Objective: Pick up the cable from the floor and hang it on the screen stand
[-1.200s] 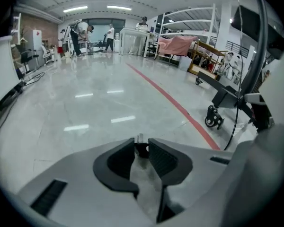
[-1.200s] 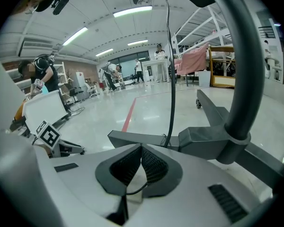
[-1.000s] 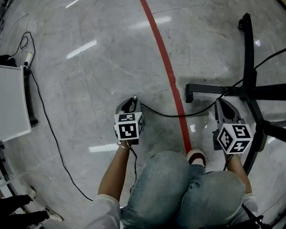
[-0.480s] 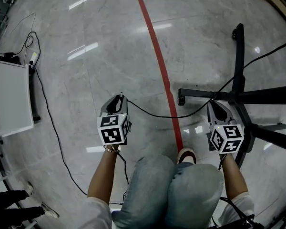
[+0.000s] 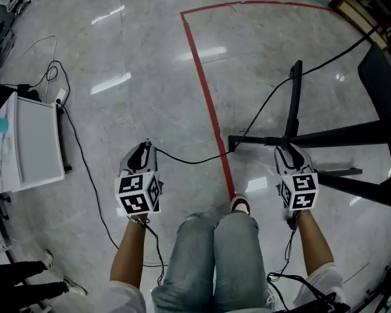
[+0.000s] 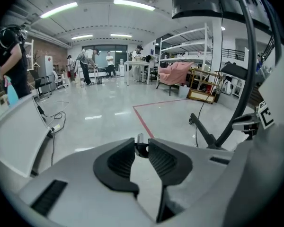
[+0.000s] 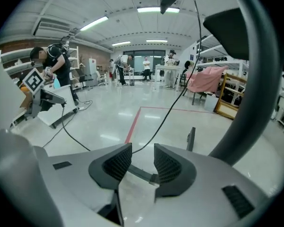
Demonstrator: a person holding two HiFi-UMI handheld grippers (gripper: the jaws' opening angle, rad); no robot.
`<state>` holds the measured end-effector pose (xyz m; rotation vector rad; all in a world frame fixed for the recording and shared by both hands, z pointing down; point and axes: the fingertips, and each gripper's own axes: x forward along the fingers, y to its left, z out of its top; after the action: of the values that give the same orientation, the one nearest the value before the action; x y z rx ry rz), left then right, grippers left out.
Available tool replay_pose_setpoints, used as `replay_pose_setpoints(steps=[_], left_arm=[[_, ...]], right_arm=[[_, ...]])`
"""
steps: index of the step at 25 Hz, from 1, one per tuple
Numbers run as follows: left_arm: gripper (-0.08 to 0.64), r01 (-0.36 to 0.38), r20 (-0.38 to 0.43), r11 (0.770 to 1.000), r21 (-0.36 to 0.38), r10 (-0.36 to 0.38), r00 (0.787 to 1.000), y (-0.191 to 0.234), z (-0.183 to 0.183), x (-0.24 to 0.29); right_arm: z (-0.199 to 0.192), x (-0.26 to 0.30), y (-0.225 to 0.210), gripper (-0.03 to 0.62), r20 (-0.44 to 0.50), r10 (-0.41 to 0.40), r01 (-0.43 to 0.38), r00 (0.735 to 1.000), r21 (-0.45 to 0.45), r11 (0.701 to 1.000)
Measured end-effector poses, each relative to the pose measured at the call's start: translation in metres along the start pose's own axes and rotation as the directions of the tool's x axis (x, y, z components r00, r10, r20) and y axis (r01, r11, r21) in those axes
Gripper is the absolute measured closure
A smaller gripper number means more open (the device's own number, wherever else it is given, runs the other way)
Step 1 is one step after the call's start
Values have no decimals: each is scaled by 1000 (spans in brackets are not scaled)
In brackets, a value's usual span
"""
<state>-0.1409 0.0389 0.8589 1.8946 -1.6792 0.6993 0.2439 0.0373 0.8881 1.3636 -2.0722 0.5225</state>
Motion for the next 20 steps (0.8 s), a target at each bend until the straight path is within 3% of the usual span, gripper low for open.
replay_pose_setpoints(steps=[5,10,16,20], left_arm=[[468,-29,16,999,40,28,999,10,72,-95],[468,-68,46,997,46,66,997,29,144,-196],[468,-49,27,997,60,48,998,48,207,-307],[468,-40,26,996,81,38,999,50,238,-359]], right_arm=[[76,-59,10,456,-21,10,-11,1000,-28,1000],[147,-108,32,456,-48,31,-39,998,-191,981],[165,-139,81,423,-192,89,-160,977,-392,906],[156,-143,119,420,-294,181,-304,938,-451,839]])
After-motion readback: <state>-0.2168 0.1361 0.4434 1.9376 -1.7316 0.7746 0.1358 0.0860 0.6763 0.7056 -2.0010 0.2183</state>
